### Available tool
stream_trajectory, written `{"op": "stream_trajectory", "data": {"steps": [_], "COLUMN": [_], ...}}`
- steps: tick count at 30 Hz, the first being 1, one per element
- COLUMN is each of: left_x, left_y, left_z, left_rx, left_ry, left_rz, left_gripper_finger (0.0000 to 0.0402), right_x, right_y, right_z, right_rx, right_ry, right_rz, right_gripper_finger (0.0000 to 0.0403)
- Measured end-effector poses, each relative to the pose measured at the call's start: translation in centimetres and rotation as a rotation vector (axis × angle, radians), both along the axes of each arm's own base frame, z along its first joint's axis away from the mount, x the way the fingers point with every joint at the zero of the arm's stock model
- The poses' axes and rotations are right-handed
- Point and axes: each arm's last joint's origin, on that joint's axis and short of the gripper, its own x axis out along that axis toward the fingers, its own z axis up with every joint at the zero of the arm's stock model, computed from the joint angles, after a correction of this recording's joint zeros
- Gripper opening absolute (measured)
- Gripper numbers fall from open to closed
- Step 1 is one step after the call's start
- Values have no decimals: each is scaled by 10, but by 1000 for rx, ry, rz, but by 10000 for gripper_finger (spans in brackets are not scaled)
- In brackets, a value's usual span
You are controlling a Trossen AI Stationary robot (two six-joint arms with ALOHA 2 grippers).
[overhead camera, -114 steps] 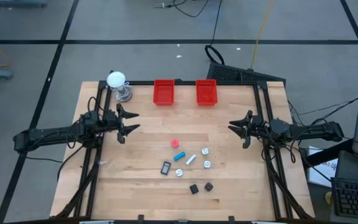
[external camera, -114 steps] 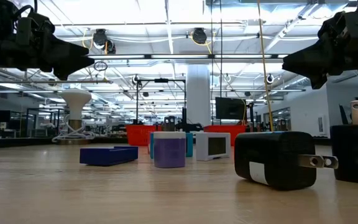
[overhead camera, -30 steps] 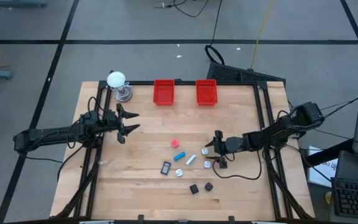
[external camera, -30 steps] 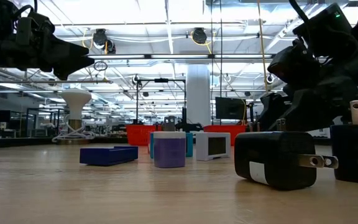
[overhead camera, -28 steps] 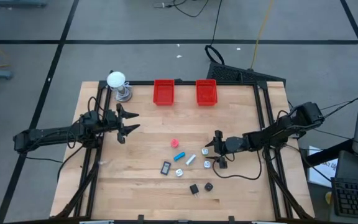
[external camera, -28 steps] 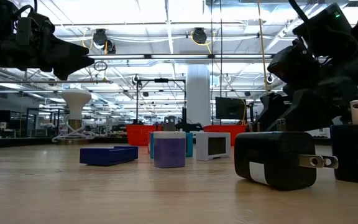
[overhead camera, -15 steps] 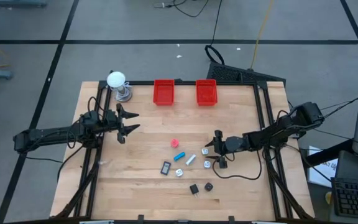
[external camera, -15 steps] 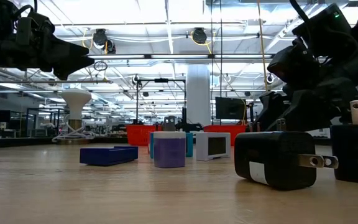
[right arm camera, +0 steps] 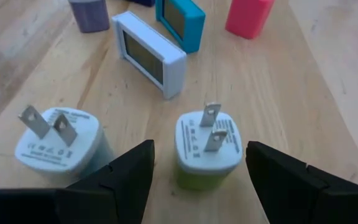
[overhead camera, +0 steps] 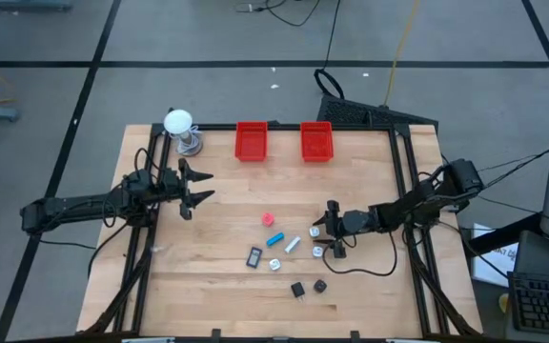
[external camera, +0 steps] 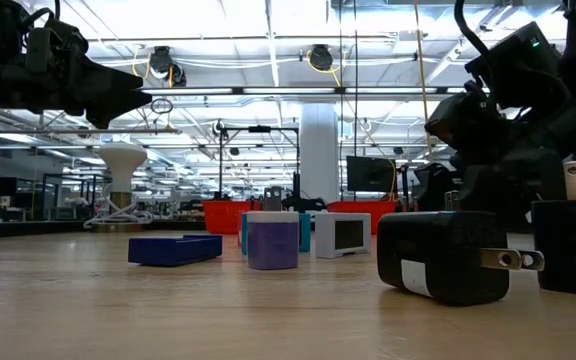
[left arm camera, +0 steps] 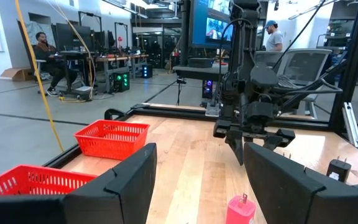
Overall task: Pick & Place Office items
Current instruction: Put the green charger adapter into the right red basket
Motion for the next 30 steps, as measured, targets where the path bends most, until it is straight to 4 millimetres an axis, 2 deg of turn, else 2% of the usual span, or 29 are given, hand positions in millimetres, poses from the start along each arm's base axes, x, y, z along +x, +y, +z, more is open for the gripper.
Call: {"op": "stream_trajectory", "data": {"steps": [22,30], "left_x": [0,0], "left_y": [0,0], "left_z": [0,0], "left_rx": [0,0], "left_ry": [-1,0], "left_rz": [0,0], "left_gripper_finger": [244,244], "right_x": [1,1], "right_y": [-3,-3], "right_z": [-4,-4], "right_rx": [-1,-1], "right_ry": [1,1], "right_rz": [-16,-16], "right_gripper_finger": [241,210]}}
